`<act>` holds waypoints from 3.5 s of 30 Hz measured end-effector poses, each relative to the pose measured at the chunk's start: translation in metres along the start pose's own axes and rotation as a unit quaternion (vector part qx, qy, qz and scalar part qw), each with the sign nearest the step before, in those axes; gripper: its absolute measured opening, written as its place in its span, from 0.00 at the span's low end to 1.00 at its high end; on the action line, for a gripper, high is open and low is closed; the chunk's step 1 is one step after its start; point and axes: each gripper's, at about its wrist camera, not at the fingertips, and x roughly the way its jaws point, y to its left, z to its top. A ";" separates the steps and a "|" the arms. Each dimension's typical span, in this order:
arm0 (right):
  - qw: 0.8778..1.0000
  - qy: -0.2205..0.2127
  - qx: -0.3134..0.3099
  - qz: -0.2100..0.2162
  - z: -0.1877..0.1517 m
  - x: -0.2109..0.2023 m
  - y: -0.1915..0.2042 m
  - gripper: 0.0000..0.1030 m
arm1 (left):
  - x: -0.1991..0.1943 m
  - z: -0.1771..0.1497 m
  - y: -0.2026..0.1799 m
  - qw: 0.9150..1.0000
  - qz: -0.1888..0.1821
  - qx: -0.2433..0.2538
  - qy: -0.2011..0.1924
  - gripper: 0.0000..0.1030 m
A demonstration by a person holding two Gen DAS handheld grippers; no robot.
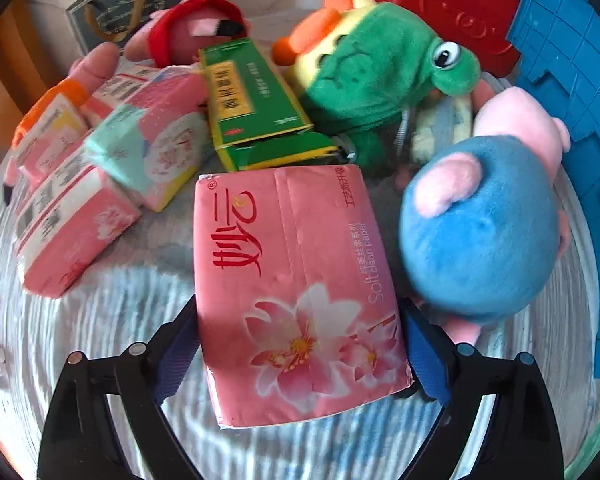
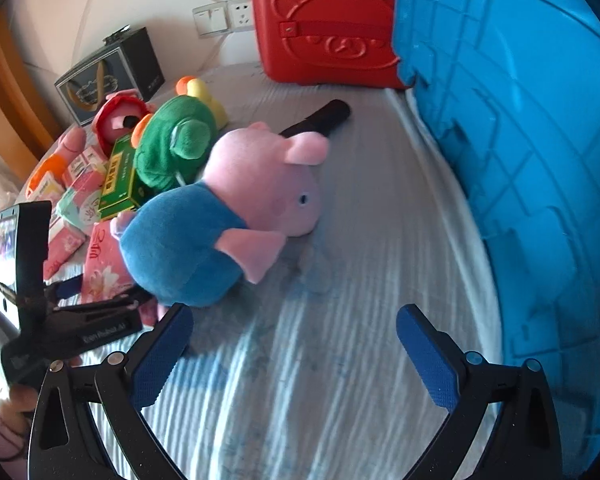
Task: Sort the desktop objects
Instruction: 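Grasp the pink tissue pack with the left gripper while the right approaches the blue pig, then lift the tissue pack with the left gripper while the right grasps the blue pig plush by its leg, then carry both items into the blue crate and open both grippers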
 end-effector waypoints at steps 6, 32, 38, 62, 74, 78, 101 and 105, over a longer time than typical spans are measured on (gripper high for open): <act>0.998 0.037 -0.021 0.044 -0.005 0.032 0.038 0.81 | -0.015 -0.029 0.047 1.000 0.008 -0.028 -0.004 0.89; 0.992 0.026 0.022 0.125 -0.024 0.073 0.073 0.05 | -0.022 -0.039 0.049 0.997 0.002 0.052 -0.057 0.89; 0.986 -0.053 0.019 0.156 -0.016 0.016 0.067 0.05 | -0.060 -0.036 0.051 0.994 -0.006 0.048 -0.095 0.89; 0.934 -0.344 -0.026 0.097 0.013 -0.235 0.037 0.05 | -0.248 -0.003 -0.033 0.953 -0.066 0.077 -0.284 0.89; 0.883 -0.469 0.001 -0.021 0.015 -0.381 -0.100 0.05 | -0.340 0.023 -0.208 0.915 -0.149 0.126 -0.354 0.89; 0.877 -0.476 0.007 -0.073 0.012 -0.406 -0.151 0.05 | -0.358 0.027 -0.280 0.905 -0.177 0.157 -0.355 0.89; 0.937 -0.273 0.117 -0.182 -0.031 -0.292 -0.329 0.08 | -0.308 -0.003 -0.420 0.926 -0.138 0.275 -0.217 0.91; 0.937 -0.265 0.130 -0.186 -0.040 -0.298 -0.331 0.34 | -0.307 -0.009 -0.421 0.922 -0.130 0.289 -0.224 0.92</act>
